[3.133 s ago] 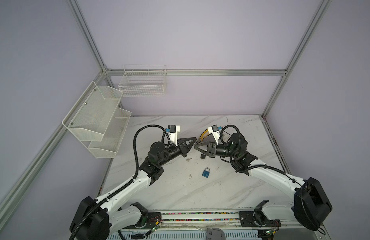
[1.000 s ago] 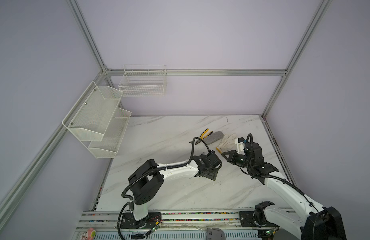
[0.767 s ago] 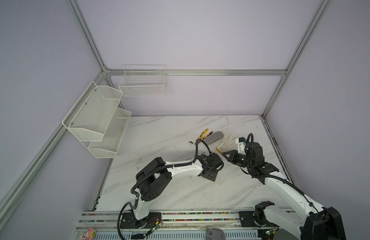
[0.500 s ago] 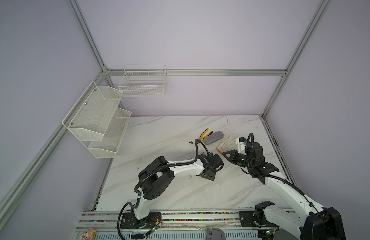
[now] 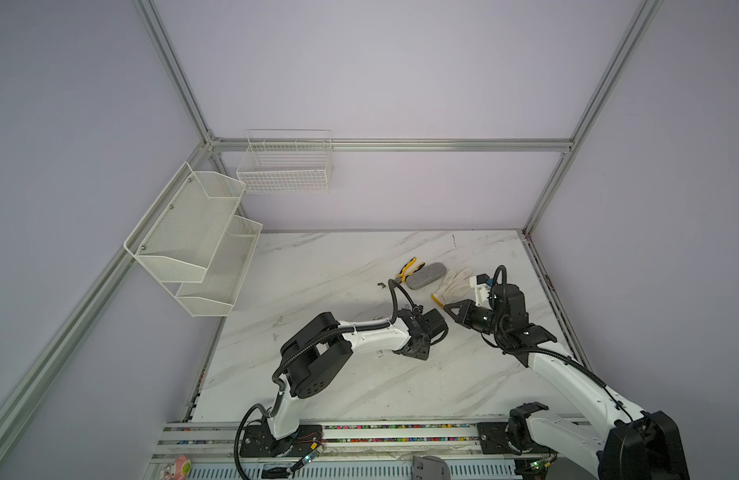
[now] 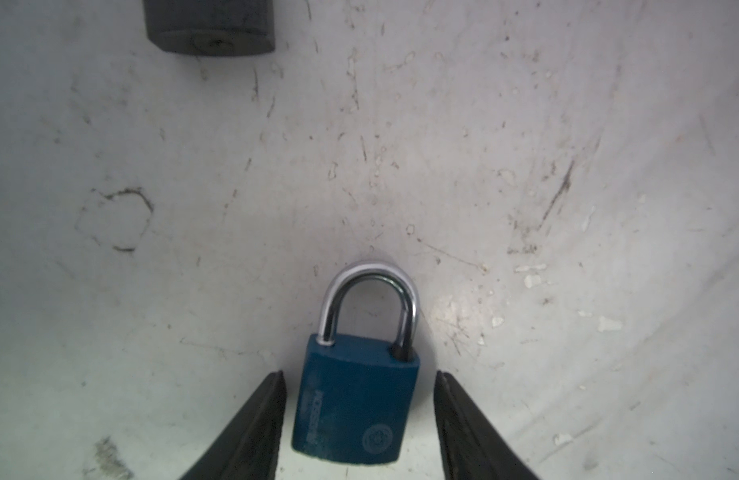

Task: Unlock with the key
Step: 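Lower the left gripper over the blue padlock while the right gripper holds the key up, then close the left gripper on the blue padlock body and lift it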

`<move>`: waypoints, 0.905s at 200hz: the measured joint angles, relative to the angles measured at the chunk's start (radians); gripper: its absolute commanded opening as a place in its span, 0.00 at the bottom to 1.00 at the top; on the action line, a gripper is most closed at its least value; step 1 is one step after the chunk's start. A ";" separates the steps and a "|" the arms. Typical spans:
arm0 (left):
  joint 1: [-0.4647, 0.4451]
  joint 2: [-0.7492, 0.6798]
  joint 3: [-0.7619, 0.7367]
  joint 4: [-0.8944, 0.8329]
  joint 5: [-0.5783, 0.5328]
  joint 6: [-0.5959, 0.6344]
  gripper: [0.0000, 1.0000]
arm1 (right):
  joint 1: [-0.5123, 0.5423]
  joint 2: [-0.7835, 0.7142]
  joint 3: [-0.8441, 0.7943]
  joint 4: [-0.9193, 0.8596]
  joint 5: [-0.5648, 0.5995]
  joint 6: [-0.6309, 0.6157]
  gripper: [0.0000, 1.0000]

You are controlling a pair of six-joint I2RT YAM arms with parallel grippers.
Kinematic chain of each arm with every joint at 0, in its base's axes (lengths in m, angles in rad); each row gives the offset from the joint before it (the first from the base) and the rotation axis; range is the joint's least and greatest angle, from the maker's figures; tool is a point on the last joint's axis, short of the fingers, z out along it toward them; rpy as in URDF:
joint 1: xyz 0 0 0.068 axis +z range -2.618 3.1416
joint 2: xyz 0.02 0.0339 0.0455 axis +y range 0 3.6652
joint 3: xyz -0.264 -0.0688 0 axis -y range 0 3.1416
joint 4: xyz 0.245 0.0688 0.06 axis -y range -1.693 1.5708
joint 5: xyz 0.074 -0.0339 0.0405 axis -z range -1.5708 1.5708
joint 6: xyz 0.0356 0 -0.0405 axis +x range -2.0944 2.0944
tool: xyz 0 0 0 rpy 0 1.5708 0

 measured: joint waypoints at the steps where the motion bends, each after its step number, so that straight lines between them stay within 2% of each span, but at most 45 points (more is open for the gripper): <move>1: 0.000 0.000 0.001 -0.001 -0.001 -0.001 0.54 | 0.000 0.001 0.000 0.000 -0.001 -0.001 0.00; 113: -0.024 0.039 0.054 -0.040 -0.048 -0.072 0.52 | -0.021 0.036 0.000 0.001 -0.035 -0.035 0.00; 134: -0.024 0.041 0.056 -0.047 -0.054 -0.090 0.47 | -0.027 0.036 0.000 0.001 -0.044 -0.037 0.00; 181: -0.027 0.052 0.072 -0.074 -0.067 -0.111 0.46 | -0.034 0.044 0.000 0.002 -0.068 -0.037 0.00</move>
